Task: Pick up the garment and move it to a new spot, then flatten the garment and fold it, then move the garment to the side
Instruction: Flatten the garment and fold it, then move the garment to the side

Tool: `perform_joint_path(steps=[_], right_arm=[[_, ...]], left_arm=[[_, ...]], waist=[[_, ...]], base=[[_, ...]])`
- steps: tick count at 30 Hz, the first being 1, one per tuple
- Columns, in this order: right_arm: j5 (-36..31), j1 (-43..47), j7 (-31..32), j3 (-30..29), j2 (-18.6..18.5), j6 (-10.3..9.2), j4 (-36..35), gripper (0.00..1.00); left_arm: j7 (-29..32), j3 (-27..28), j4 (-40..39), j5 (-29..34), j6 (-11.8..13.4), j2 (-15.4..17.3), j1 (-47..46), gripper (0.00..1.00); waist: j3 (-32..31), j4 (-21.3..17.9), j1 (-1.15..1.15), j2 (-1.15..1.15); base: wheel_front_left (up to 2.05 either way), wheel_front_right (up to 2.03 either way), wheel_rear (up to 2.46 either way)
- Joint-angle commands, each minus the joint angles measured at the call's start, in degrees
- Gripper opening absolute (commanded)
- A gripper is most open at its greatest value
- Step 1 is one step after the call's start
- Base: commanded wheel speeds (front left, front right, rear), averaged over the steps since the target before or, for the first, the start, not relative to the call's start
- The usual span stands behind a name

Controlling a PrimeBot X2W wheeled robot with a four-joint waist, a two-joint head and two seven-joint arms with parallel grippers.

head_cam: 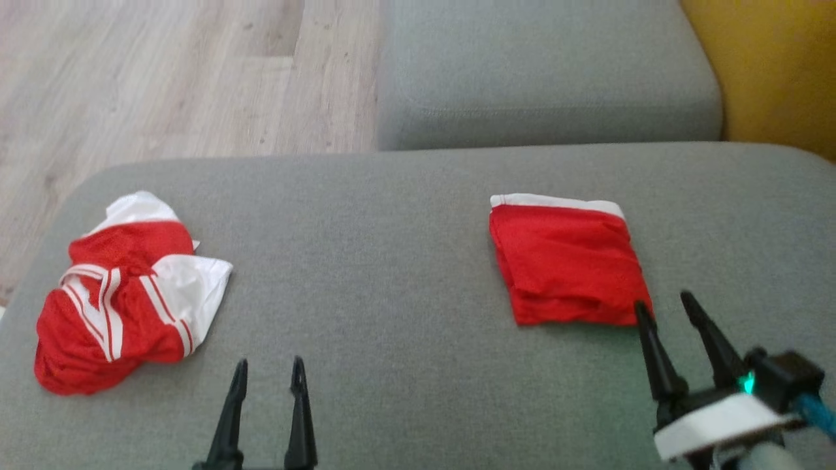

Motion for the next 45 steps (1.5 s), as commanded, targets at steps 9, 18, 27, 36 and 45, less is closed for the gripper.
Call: perform_joint_path(steps=[9,18,27,36,45], right_arm=[[-5.7,4.7,-0.8,-3.5,3.3,0.21,-4.3,1.0],[-6.8,5.6,-0.8,-4.4,5.0,0.21,-3.9,1.0],[-6.7,5.6,-0.8,-4.5,5.3,0.21,-3.7,1.0],[-6.7,6.0,-0.8,-4.5,5.6,0.21,-3.4,1.0],[-6.8,6.1,-0.8,-4.7,5.2,0.21,-3.1,1.0]], left_arm=[[-0.3,3.8,-1.2,1.9,-2.2,-0.8,0.7,1.0],[-0.3,5.0,-0.2,2.5,-3.8,-1.5,0.5,1.0],[-0.3,5.8,-0.3,3.1,-4.0,-1.8,1.0,1.0],[-0.3,6.1,-0.1,3.6,-4.5,-1.9,1.3,1.0],[-0.3,5.6,-0.1,3.9,-4.8,-2.0,1.3,1.0]], waist=[[-1.4,-0.6,0.01,0.0],[-1.7,-1.0,0.01,0.0],[-2.1,-1.5,0.01,0.0],[-2.6,-1.5,0.01,0.0],[-1.8,-1.0,0.01,0.0]], base=[[0.0,0.0,0.0],[0.0,0.0,0.0],[0.0,0.0,0.0],[0.0,0.0,0.0],[0.0,0.0,0.0]])
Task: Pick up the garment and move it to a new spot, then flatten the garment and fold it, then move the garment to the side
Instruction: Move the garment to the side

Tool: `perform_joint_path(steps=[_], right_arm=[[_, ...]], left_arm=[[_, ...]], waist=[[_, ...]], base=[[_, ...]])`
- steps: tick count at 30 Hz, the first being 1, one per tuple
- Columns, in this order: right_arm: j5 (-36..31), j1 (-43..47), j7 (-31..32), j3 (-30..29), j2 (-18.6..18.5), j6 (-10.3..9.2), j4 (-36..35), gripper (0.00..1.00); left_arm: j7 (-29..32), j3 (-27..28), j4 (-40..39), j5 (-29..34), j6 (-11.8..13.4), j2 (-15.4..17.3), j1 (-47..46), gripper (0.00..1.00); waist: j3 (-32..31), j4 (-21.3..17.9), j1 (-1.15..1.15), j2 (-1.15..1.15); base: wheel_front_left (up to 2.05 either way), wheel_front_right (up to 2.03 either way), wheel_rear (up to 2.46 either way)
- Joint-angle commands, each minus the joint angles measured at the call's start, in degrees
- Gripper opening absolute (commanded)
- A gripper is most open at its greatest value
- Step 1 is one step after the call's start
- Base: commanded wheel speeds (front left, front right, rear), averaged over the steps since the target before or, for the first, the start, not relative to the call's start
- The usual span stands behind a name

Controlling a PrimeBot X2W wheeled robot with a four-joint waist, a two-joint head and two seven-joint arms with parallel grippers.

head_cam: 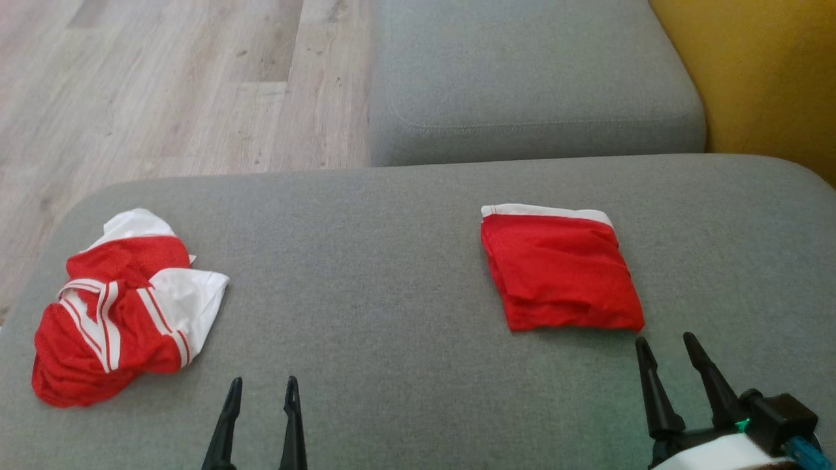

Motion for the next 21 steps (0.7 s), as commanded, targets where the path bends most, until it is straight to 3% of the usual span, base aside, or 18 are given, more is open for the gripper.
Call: perform_joint_path(steps=[1,10,14,21], right_arm=[[-0.5,-1.2,-0.8,0.7,-0.9,0.21,-1.3,1.0],[0.4,-6.5,-0.2,-1.5,-2.4,0.21,5.7,1.0],[3.2,-13.0,3.8,-2.3,-4.0,0.21,10.6,1.0],[9.4,-24.8,11.5,-0.4,-9.9,0.21,18.9,1.0]], left_arm=[[-0.3,1.4,-1.7,0.5,-0.2,-0.7,-1.5,1.0],[-0.3,-0.7,-2.2,0.6,0.0,-0.7,-3.2,1.0],[-0.3,-2.4,-2.1,0.5,0.2,-0.7,-4.5,1.0],[-0.3,-4.8,-2.3,0.6,0.6,-0.7,-8.2,1.0]], waist=[[0.6,0.2,0.0,0.0],[4.1,1.2,0.0,0.0],[6.3,1.7,0.0,0.0],[12.0,3.5,0.0,0.0]], base=[[0.0,0.0,0.0],[0.0,0.0,0.0],[0.0,0.0,0.0],[0.0,0.0,0.0]])
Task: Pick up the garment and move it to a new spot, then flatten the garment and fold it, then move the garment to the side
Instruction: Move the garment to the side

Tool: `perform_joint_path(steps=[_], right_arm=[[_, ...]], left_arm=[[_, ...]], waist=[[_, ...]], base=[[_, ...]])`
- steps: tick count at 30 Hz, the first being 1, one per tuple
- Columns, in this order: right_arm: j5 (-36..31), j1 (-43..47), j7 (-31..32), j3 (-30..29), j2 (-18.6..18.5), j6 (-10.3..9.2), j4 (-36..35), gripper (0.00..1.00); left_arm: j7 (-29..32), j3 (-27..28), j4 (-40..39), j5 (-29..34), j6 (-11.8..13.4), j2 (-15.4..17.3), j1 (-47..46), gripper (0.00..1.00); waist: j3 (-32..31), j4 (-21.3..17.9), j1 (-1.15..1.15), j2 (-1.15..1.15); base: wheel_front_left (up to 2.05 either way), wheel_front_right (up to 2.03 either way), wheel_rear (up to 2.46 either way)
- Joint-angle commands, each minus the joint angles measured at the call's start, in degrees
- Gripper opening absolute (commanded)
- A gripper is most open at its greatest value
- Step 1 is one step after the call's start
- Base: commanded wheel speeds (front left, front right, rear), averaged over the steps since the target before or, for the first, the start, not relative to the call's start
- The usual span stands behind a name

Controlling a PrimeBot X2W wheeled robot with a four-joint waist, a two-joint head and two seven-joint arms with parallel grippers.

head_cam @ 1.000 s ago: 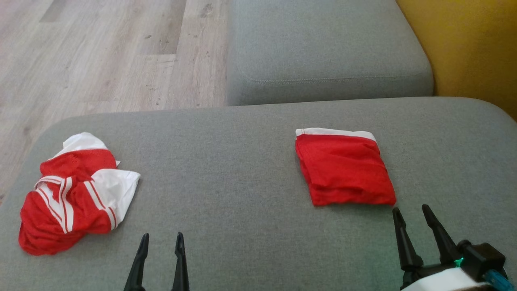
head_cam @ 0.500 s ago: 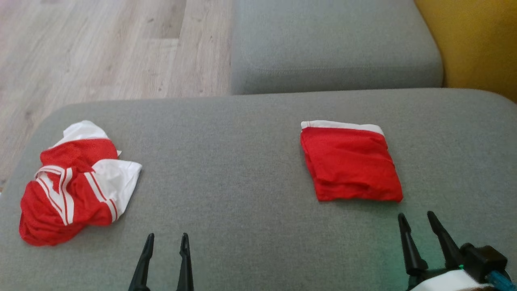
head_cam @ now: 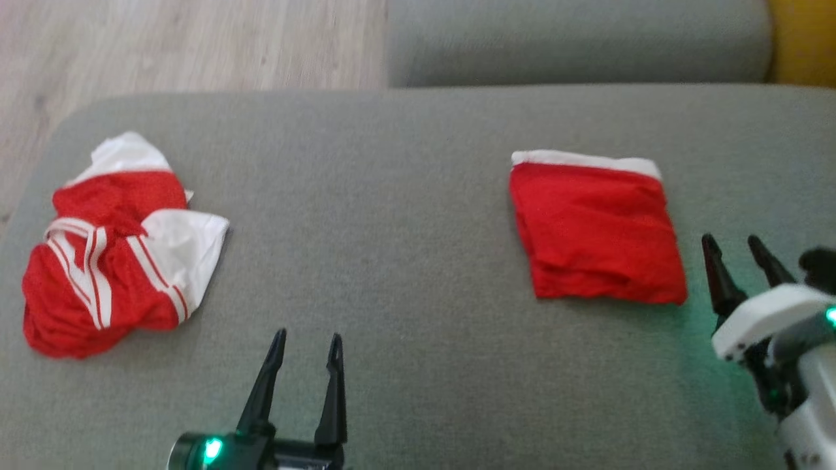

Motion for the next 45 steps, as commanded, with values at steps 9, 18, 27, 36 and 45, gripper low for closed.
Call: perform_joint_path(steps=[9,18,27,36,45], right_arm=[[6.0,-10.4,6.5,9.1,-5.2,0.21,8.0,1.0],[11.8,-14.2,4.3,16.0,-6.1,0.21,13.1,0.0],[10.8,-20.3,1.8,17.5,-15.9,0.21,12.9,0.0],[9.2,-24.8,2.0,13.1,-25.7,0.21,13.7,0.0],[5.7,-25.8,-0.7,6.8,-27.4,0.21,16.5,0.93]], left_arm=[[-0.3,-0.1,-1.4,0.1,0.9,-0.6,-6.8,1.0],[-0.3,-0.2,-1.0,0.4,1.5,-0.6,-8.0,1.0],[-0.3,0.5,-1.5,2.0,0.6,-0.6,-10.5,1.0],[-0.3,1.6,-1.4,4.0,-1.0,-0.6,-15.2,1.0],[-0.3,2.3,-0.6,4.6,-2.0,-0.6,-17.5,1.0]], waist=[[6.8,2.8,-0.01,0.0],[8.6,-0.3,-0.01,0.0],[14.4,-6.1,-0.01,0.0],[21.9,-9.1,-0.01,0.0],[23.5,-9.8,-0.01,0.0]], base=[[0.0,0.0,0.0],[0.0,0.0,0.0],[0.0,0.0,0.0],[0.0,0.0,0.0],[0.0,0.0,0.0]])
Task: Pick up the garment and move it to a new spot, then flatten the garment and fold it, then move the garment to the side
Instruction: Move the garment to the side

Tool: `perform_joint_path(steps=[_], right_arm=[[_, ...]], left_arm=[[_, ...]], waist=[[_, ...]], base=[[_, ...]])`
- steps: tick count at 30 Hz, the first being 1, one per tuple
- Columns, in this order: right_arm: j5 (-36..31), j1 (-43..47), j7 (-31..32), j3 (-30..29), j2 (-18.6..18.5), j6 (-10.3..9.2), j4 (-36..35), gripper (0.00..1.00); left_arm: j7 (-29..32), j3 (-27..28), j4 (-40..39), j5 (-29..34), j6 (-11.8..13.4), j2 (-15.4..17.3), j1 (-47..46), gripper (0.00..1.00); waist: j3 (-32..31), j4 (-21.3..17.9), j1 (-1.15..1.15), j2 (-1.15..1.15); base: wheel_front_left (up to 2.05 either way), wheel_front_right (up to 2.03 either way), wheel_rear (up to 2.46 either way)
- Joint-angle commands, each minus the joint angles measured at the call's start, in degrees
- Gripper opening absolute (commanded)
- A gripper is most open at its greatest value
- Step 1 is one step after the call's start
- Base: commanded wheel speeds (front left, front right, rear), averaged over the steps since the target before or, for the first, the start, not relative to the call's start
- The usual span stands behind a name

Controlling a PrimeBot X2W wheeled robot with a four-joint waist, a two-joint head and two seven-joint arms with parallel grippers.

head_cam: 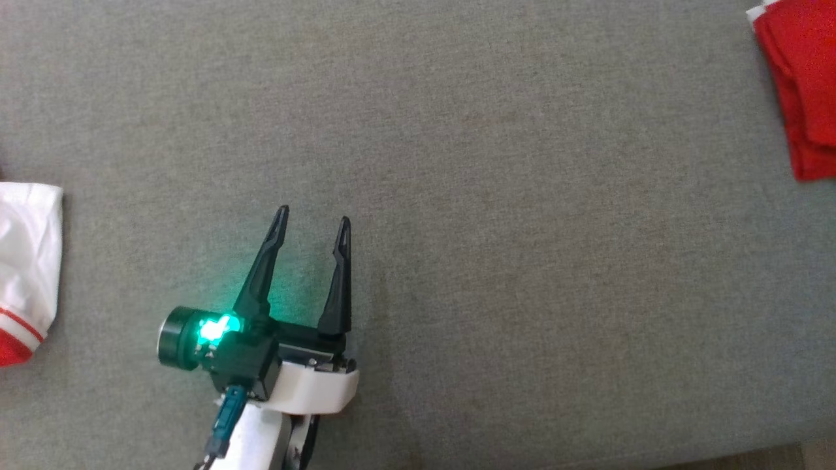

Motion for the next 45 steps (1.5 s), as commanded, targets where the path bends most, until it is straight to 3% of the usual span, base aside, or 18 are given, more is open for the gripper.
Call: perform_joint_path(steps=[1,7,16,26,37,45], right_arm=[[-1.2,-0.5,-1.3,-1.0,-1.8,0.2,-0.2,1.0],[-6.3,0.9,-6.6,-2.8,3.7,0.2,0.2,1.0],[-8.1,11.2,-11.6,-0.7,18.3,0.2,-5.3,1.0],[-11.0,26.7,-12.4,-1.0,32.2,0.2,-18.8,1.0],[-17.7,42.7,-12.4,-5.9,37.0,0.2,-34.8,1.0],[-18.7,48.9,-12.4,-5.1,38.0,0.2,-37.2,1.0]], left_arm=[[-0.3,1.9,-1.4,0.5,-0.1,-0.2,-0.7,1.0],[-0.3,1.9,-0.6,-0.5,0.2,-0.2,0.0,1.0],[-0.3,2.4,1.1,-3.4,1.4,-0.2,4.1,1.0],[-0.3,4.4,3.9,-5.9,2.4,-0.2,9.8,1.0],[-0.3,6.5,3.9,-5.3,2.1,-0.2,14.6,1.0],[-0.3,8.4,3.5,-5.3,2.6,-0.2,18.8,1.0]], waist=[[-0.6,0.1,-0.02,0.0],[-4.7,0.9,-0.02,0.0],[-14.8,2.5,-0.02,0.0],[-26.6,4.1,-0.02,0.0],[-33.1,5.4,-0.02,0.0],[-36.0,4.9,-0.02,0.0]], base=[[0.0,0.0,0.0],[0.0,0.0,0.0],[0.0,0.0,0.0],[0.0,0.0,0.0],[0.0,0.0,0.0],[0.0,0.0,0.0]])
